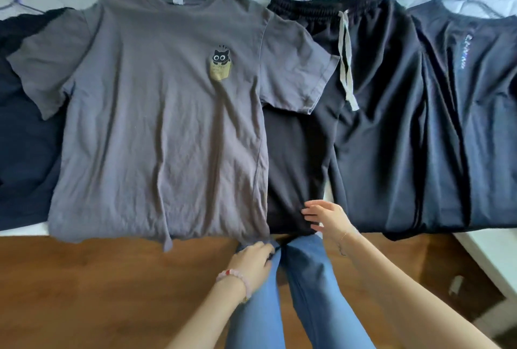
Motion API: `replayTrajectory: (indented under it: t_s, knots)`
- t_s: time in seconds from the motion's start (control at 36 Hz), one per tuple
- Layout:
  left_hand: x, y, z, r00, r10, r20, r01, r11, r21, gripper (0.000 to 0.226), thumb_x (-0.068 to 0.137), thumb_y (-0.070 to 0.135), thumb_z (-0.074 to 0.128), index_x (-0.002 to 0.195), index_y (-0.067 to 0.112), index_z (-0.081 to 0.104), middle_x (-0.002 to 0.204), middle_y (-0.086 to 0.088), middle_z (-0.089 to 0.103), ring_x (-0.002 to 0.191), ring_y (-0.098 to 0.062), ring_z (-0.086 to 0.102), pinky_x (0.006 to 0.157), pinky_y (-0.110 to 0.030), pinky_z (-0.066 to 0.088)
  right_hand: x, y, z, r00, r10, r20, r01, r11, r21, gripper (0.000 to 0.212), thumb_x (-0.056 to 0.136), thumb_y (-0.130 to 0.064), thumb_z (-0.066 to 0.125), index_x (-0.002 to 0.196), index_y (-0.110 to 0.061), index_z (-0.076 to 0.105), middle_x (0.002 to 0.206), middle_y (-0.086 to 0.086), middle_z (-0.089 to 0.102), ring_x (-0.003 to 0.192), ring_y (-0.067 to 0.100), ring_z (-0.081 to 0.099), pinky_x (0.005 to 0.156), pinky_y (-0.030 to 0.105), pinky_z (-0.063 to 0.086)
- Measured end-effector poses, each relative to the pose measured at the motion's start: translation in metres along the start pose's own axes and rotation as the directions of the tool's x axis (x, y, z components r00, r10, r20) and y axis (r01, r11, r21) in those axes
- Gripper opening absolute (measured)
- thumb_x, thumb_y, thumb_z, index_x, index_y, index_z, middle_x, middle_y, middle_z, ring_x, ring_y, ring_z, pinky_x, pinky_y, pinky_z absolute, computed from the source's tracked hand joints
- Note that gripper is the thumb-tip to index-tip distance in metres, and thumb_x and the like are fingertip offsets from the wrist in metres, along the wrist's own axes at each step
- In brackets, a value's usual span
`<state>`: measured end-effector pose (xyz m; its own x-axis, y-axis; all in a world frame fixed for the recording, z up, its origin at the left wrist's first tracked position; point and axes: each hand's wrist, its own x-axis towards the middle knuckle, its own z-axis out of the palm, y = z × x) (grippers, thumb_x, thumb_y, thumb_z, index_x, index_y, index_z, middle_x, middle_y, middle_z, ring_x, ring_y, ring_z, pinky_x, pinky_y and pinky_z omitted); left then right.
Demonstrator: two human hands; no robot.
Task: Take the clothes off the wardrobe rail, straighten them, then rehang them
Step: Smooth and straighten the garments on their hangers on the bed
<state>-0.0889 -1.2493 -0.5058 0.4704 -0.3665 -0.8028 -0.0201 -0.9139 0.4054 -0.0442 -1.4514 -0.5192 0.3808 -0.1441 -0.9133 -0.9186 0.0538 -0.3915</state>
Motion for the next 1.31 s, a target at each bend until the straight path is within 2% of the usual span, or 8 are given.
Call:
replayTrajectory:
  t_s: [0.25, 0.42, 0.56, 0.69, 0.81, 1.06, 1.17, 1.31]
  knots:
    - [0.049, 0.053, -0.054, 0.955, -0.059, -0.29, -0.001, 0.979, -0.203, 0.023, 0.097, 0.019, 0.044, 0.112, 0.02, 0.063, 0.099, 0.011, 0.059, 0.102, -0.018, 0.063, 0.09, -0.03, 0.05, -0.001, -0.025, -0.139, 0.956, -0.257, -0.145, 0.22, 0.948, -0.231, 0.02, 0.087, -0.004, 0.053, 0.087, -0.022, 0.063, 0.081, 0.002, 0.069, 0.08, 0.021, 0.062, 0.066, 0.025, 0.045]
    - [0.095, 0.13, -0.061, 0.917, -0.089, -0.388, -0.025, 0.96, -0.278, 0.022, 0.097, 0.016, 0.048, 0.112, 0.016, 0.064, 0.104, 0.003, 0.066, 0.101, -0.02, 0.064, 0.089, -0.031, 0.051, 0.023, -0.039, -0.251, 0.892, -0.353, -0.281, 0.216, 0.881, -0.421, 0.024, 0.083, -0.009, 0.059, 0.104, -0.017, 0.066, 0.097, 0.007, 0.071, 0.096, 0.025, 0.064, 0.087, 0.035, 0.046]
    - [0.135, 0.207, -0.034, 0.879, -0.293, -0.376, 0.053, 0.843, -0.535, 0.029, 0.095, 0.013, 0.055, 0.123, 0.012, 0.06, 0.12, -0.003, 0.058, 0.114, -0.021, 0.058, 0.1, -0.03, 0.044, 0.042, -0.041, -0.348, 0.885, -0.316, -0.342, 0.134, 0.876, -0.463, 0.031, 0.083, -0.018, 0.058, 0.113, -0.02, 0.06, 0.104, 0.0, 0.068, 0.099, 0.023, 0.063, 0.079, 0.03, 0.045]
    - [0.15, 0.249, 0.0, 0.625, -0.713, -0.316, 0.297, 0.593, -0.749, 0.048, 0.089, 0.01, 0.061, 0.134, 0.0, 0.048, 0.14, -0.021, 0.043, 0.128, -0.037, 0.046, 0.109, -0.043, 0.036, 0.051, -0.035, -0.369, 0.933, -0.32, -0.164, 0.208, 0.853, -0.479, 0.023, 0.084, -0.022, 0.059, 0.106, -0.025, 0.063, 0.096, -0.005, 0.068, 0.096, 0.016, 0.062, 0.083, 0.029, 0.046]
    - [0.141, 0.265, 0.016, 0.546, -0.772, -0.325, 0.399, 0.581, -0.709, 0.049, 0.089, 0.006, 0.06, 0.135, -0.001, 0.046, 0.141, -0.025, 0.039, 0.13, -0.041, 0.042, 0.106, -0.046, 0.035, 0.061, -0.034, -0.36, 0.951, -0.305, -0.056, 0.243, 0.846, -0.475, 0.024, 0.084, -0.023, 0.059, 0.108, -0.024, 0.062, 0.097, -0.008, 0.068, 0.094, 0.012, 0.061, 0.086, 0.027, 0.046]
    - [0.16, 0.338, 0.026, 0.756, -0.417, -0.505, 0.123, 0.848, -0.516, 0.033, 0.091, 0.005, 0.058, 0.124, 0.006, 0.057, 0.124, -0.007, 0.057, 0.117, -0.024, 0.054, 0.099, -0.027, 0.038, 0.091, -0.021, -0.457, 0.871, -0.369, -0.325, 0.161, 0.839, -0.52, 0.029, 0.084, -0.016, 0.059, 0.113, -0.014, 0.06, 0.104, 0.004, 0.067, 0.096, 0.022, 0.061, 0.077, 0.027, 0.04]
    - [0.184, 0.377, 0.034, 0.88, -0.336, -0.337, 0.076, 0.798, -0.598, 0.041, 0.094, 0.013, 0.056, 0.134, 0.009, 0.049, 0.133, -0.002, 0.048, 0.121, -0.019, 0.052, 0.1, -0.023, 0.038, 0.097, -0.012, -0.506, 0.823, -0.362, -0.438, 0.092, 0.846, -0.526, 0.035, 0.081, -0.013, 0.065, 0.114, -0.009, 0.057, 0.108, 0.016, 0.059, 0.093, 0.029, 0.059, 0.084, 0.035, 0.044]
    - [0.203, 0.396, 0.037, 0.878, -0.467, -0.109, 0.232, 0.612, -0.756, 0.044, 0.092, 0.019, 0.061, 0.131, 0.009, 0.043, 0.12, -0.005, 0.053, 0.109, -0.026, 0.054, 0.091, -0.03, 0.044, 0.1, 0.003, -0.524, 0.792, -0.316, -0.522, 0.065, 0.894, -0.443, 0.036, 0.077, -0.017, 0.072, 0.106, -0.002, 0.057, 0.096, 0.015, 0.055, 0.092, 0.027, 0.053, 0.083, 0.039, 0.044]
